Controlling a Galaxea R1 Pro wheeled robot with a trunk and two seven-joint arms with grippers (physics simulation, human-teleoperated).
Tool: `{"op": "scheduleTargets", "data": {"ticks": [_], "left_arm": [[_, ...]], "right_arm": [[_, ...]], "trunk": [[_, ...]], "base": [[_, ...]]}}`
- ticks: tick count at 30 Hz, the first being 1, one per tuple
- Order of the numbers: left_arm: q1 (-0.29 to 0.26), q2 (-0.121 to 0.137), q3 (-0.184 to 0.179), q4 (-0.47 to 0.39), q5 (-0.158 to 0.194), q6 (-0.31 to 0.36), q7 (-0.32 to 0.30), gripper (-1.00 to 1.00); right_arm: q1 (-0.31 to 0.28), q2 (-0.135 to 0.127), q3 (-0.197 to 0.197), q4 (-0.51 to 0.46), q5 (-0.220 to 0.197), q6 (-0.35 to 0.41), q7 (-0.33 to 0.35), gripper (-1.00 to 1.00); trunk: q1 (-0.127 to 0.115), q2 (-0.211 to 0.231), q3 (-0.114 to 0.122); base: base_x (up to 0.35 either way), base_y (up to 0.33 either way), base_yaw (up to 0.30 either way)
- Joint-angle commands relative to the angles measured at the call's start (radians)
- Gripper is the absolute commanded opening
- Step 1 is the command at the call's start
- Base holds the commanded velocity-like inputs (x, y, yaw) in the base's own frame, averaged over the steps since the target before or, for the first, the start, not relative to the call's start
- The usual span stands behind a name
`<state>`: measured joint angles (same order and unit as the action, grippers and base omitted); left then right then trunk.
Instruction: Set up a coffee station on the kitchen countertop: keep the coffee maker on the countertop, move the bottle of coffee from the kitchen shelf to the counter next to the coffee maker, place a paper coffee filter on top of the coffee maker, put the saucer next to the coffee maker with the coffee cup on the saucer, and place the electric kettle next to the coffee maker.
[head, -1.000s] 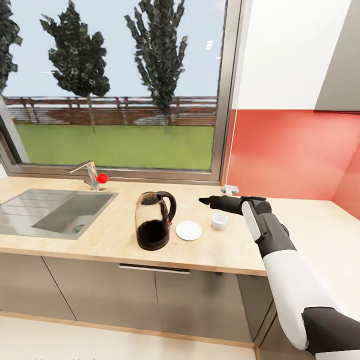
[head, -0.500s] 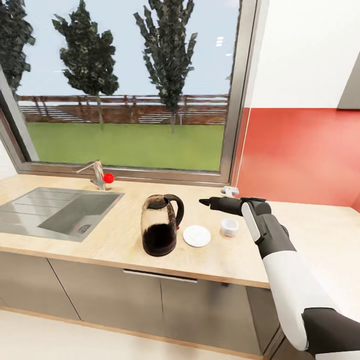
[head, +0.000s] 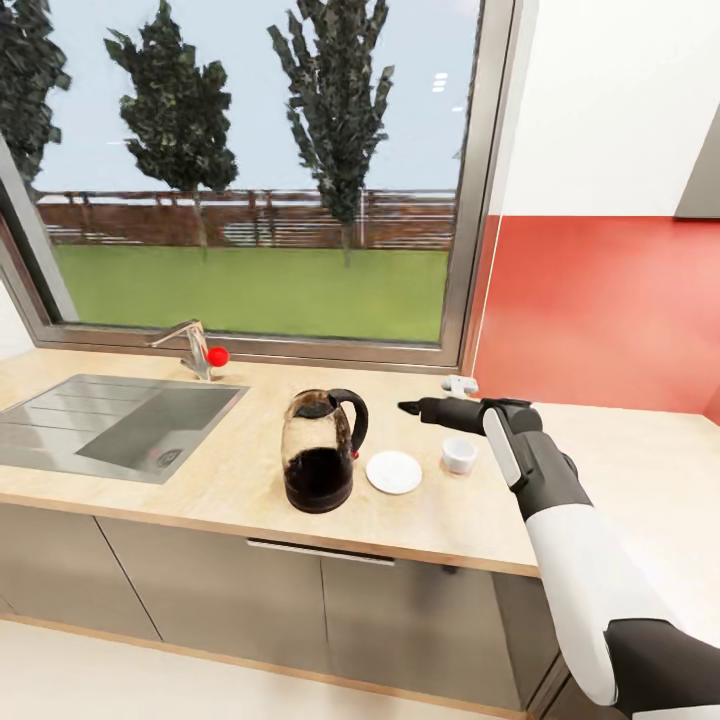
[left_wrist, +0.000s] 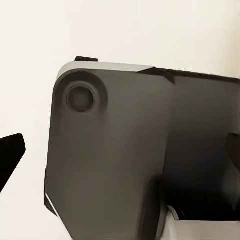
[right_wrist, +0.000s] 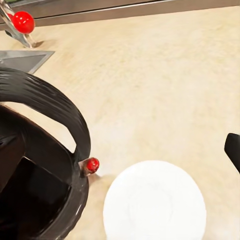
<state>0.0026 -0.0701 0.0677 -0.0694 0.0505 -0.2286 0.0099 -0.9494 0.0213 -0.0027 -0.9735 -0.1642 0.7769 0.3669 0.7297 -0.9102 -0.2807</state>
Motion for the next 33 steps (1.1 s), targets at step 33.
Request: {"op": "scheduleTargets", "data": {"ticks": [33], "left_arm": [[0.000,-0.002,0.007,-0.001,0.002,-0.002,-0.001,1.00]], "right_arm": [[0.003,0.000,0.000,0.230,0.054,-0.297,-0.002,1.00]], "trunk": [[0.000,-0.001,-0.001]], "base": [[0.000,0.000,0.031]]}}
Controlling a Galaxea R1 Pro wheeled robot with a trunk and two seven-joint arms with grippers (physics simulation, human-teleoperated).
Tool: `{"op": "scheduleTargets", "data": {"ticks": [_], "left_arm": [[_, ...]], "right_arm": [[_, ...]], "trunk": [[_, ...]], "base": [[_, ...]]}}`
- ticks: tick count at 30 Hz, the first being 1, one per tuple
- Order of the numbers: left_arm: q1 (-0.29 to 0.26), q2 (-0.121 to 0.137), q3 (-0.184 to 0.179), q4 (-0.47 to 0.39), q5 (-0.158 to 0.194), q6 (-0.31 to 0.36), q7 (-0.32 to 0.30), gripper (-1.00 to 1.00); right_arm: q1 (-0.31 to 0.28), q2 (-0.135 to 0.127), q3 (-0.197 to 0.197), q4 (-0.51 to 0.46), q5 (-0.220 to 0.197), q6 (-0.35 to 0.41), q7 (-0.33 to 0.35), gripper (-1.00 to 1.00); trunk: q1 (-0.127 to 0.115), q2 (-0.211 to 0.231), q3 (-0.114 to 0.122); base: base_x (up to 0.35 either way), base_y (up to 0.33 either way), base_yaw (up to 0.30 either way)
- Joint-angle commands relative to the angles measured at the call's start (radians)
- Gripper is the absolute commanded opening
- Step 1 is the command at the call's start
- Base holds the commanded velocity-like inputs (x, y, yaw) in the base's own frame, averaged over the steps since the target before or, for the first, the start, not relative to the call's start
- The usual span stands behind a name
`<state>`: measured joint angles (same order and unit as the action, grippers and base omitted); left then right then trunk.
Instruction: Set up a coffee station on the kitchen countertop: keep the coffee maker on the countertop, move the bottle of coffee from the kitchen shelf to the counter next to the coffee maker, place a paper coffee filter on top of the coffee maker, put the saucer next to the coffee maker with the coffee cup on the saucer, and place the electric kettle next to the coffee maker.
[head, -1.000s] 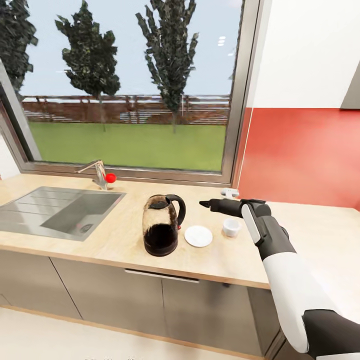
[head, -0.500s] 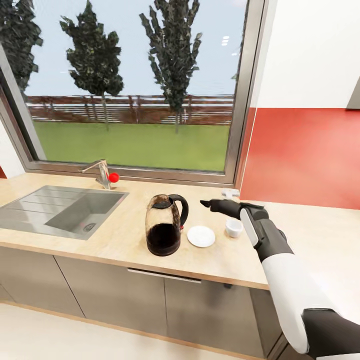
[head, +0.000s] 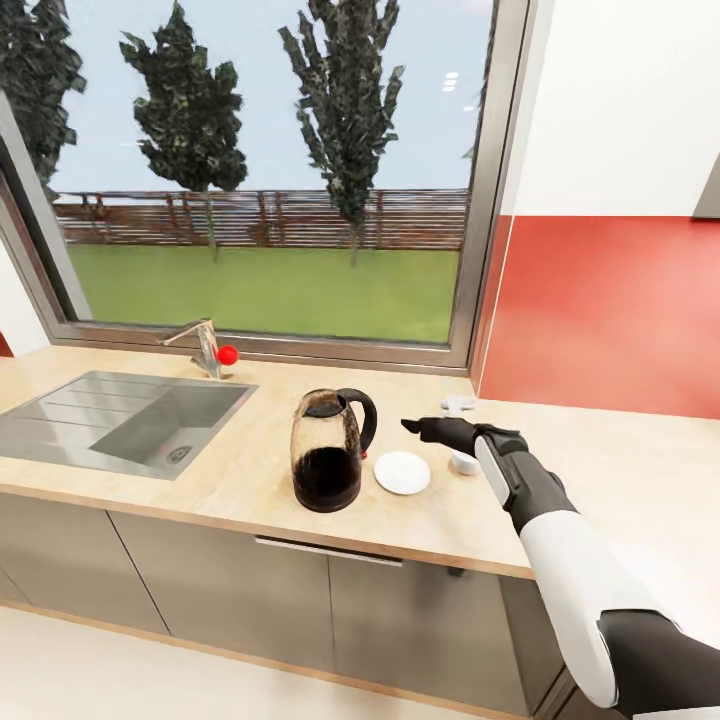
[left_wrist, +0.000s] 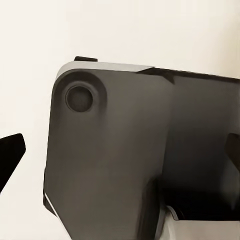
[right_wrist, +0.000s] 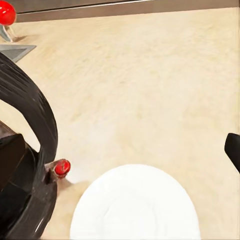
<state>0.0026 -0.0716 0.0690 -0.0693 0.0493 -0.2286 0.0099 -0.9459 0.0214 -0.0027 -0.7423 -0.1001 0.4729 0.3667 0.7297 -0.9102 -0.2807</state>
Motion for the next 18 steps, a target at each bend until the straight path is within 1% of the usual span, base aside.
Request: {"op": "scheduleTargets", "data": {"ticks": [1,4,10,18], "left_arm": [[0.000,0.000,0.006,-0.001,0.003,-0.002,-0.001,1.00],[0.000,0.000,0.006,-0.002,0.003,-0.002,-0.001,1.00],[0.000,0.000,0.006,-0.003,0.003,-0.002,-0.001,1.00],[0.000,-0.002,0.006,-0.003,0.003,-0.002,-0.001,1.00]], "right_arm": [[0.000,0.000,0.000,-0.001,0.001,0.008,-0.002,1.00],[-0.001,0.000,0.000,0.000,0.013,0.007,-0.003,1.00],[0.000,0.001,0.000,0.006,0.016,0.007,-0.006,1.00],[-0.001,0.001,0.000,0.007,0.015,0.007,-0.006,1.00]], "trunk": [[0.000,-0.001,-0.001],[0.000,-0.001,-0.002],[0.000,-0.001,-0.007],[0.000,-0.001,-0.010]], "base": [[0.000,0.000,0.000],[0.000,0.000,0.029],[0.000,0.000,0.152],[0.000,0.000,0.051]]}}
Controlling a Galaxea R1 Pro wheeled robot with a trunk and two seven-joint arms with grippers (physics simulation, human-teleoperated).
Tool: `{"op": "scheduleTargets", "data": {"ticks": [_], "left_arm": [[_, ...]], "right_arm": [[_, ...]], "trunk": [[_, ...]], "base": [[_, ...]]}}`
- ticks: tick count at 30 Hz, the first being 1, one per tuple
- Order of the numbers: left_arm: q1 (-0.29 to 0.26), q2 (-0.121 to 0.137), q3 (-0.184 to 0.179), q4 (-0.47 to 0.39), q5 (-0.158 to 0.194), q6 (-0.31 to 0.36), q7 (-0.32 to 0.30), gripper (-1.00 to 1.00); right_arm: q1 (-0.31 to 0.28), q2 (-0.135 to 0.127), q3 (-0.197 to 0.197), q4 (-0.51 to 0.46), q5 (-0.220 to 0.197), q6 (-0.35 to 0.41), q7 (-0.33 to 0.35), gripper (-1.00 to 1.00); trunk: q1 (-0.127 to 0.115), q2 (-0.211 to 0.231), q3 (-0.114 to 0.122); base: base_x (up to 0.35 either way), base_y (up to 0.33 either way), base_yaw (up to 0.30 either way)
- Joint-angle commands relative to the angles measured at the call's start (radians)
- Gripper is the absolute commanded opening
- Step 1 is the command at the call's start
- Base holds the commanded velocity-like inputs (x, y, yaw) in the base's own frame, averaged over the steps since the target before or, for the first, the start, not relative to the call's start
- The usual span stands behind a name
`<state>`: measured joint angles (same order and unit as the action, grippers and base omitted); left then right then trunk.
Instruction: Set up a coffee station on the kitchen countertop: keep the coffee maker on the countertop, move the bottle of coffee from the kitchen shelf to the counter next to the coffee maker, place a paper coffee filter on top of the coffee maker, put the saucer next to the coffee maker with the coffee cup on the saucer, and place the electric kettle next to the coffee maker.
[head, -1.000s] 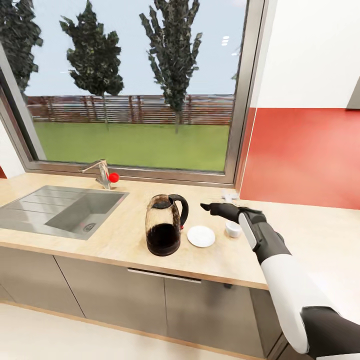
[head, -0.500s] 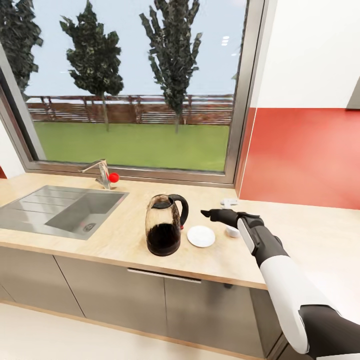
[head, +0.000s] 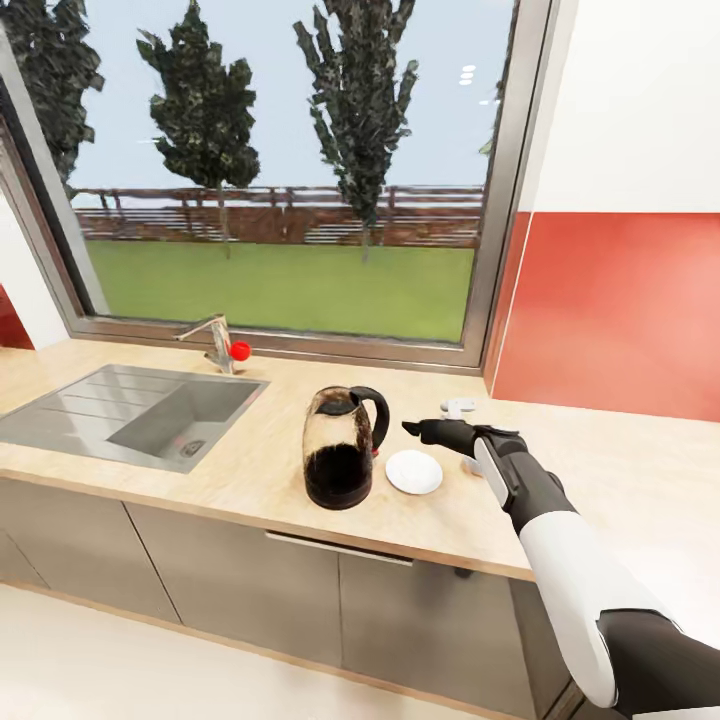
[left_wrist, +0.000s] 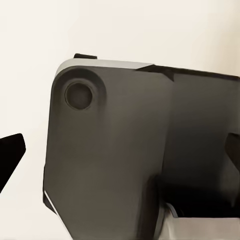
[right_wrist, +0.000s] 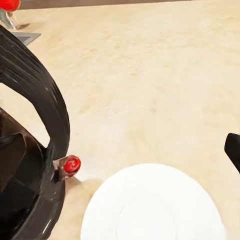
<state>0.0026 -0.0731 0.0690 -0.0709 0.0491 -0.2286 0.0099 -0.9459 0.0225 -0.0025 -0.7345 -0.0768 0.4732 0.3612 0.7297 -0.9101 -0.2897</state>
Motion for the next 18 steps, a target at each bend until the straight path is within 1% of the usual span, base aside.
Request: {"op": "scheduleTargets", "data": {"ticks": [1,8,15,18], "left_arm": [[0.000,-0.001,0.006,-0.001,0.003,-0.002,-0.001,1.00],[0.000,-0.001,0.006,-0.001,0.003,-0.002,-0.001,1.00],[0.000,-0.001,0.006,-0.001,0.003,-0.001,-0.001,1.00],[0.000,-0.001,0.006,-0.001,0.003,-0.001,-0.001,1.00]], "right_arm": [[-0.001,0.000,0.000,-0.001,-0.008,0.007,-0.001,1.00],[-0.001,0.000,0.000,-0.002,-0.008,0.007,0.000,1.00],[-0.001,-0.001,-0.001,-0.001,-0.008,0.007,0.002,1.00],[-0.001,-0.001,-0.001,-0.002,-0.008,0.007,0.002,1.00]], "trunk": [[0.000,-0.001,-0.002],[0.000,-0.001,-0.009],[0.000,-0.001,-0.010],[0.000,-0.001,-0.010]], "base": [[0.000,0.000,0.141],[0.000,0.000,0.153],[0.001,0.000,0.027],[0.090,0.000,0.003]]}}
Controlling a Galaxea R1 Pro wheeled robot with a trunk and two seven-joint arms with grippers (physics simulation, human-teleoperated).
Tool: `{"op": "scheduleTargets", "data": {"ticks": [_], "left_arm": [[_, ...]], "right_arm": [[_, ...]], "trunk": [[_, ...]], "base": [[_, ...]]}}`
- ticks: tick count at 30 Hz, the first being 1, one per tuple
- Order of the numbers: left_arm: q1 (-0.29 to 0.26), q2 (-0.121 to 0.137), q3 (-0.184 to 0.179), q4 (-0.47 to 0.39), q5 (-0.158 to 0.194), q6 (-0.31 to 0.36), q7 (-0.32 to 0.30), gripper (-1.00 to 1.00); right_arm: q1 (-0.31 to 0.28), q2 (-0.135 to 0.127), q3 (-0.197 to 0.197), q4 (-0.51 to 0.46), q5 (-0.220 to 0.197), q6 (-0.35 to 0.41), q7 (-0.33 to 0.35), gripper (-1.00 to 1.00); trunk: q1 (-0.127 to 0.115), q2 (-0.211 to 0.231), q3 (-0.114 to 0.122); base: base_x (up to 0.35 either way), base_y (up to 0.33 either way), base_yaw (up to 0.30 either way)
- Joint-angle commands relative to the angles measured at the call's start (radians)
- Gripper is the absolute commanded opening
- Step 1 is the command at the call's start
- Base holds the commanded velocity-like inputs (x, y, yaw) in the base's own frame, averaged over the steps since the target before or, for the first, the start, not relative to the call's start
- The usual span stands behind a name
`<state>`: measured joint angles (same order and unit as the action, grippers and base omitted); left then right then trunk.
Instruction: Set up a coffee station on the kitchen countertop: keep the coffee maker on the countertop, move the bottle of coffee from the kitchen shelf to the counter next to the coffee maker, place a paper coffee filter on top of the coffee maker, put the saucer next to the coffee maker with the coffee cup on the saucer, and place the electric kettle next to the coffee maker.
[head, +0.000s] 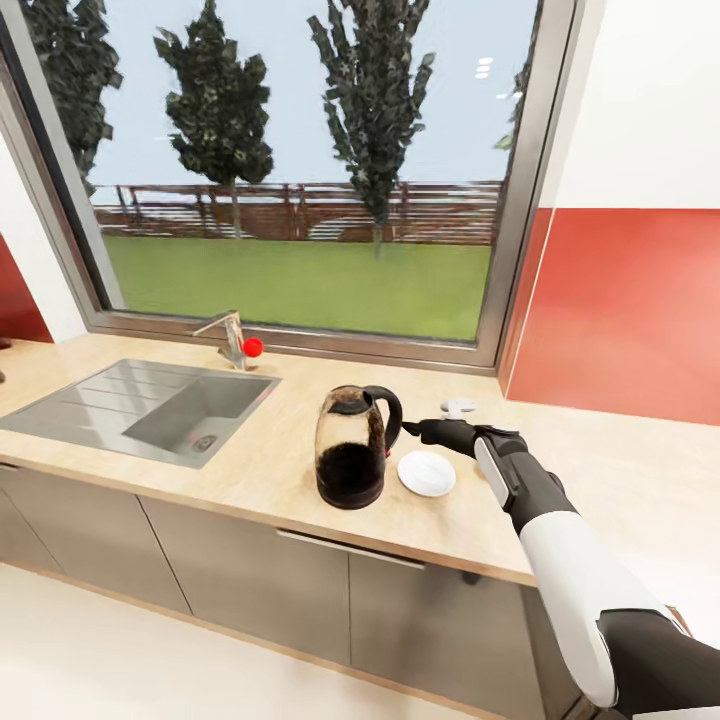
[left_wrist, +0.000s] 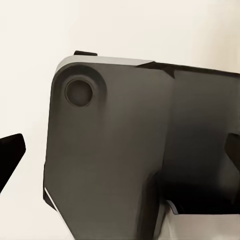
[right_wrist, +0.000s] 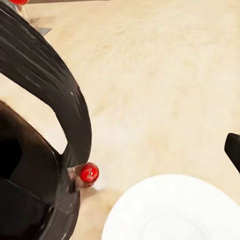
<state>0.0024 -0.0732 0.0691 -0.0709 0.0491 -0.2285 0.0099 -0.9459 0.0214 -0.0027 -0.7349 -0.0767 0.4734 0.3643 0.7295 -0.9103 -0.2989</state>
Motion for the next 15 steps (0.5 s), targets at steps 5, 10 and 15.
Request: {"op": "scheduleTargets", "data": {"ticks": [5,10,15], "left_arm": [[0.000,-0.001,0.006,-0.001,0.003,-0.002,-0.001,1.00],[0.000,-0.002,0.005,-0.002,0.003,-0.002,-0.001,1.00],[0.000,-0.002,0.005,-0.001,0.003,-0.002,-0.001,1.00]], "right_arm": [[0.000,0.000,0.000,-0.001,-0.008,0.007,-0.001,1.00],[-0.001,0.000,0.000,-0.001,-0.008,0.007,-0.001,1.00],[-0.001,0.000,0.000,-0.001,-0.008,0.007,-0.001,1.00]], "trunk": [[0.000,-0.001,-0.001],[0.000,-0.001,-0.001],[0.000,-0.001,-0.001]], "base": [[0.065,0.000,0.001],[0.009,0.000,0.000],[0.050,0.000,0.000]]}}
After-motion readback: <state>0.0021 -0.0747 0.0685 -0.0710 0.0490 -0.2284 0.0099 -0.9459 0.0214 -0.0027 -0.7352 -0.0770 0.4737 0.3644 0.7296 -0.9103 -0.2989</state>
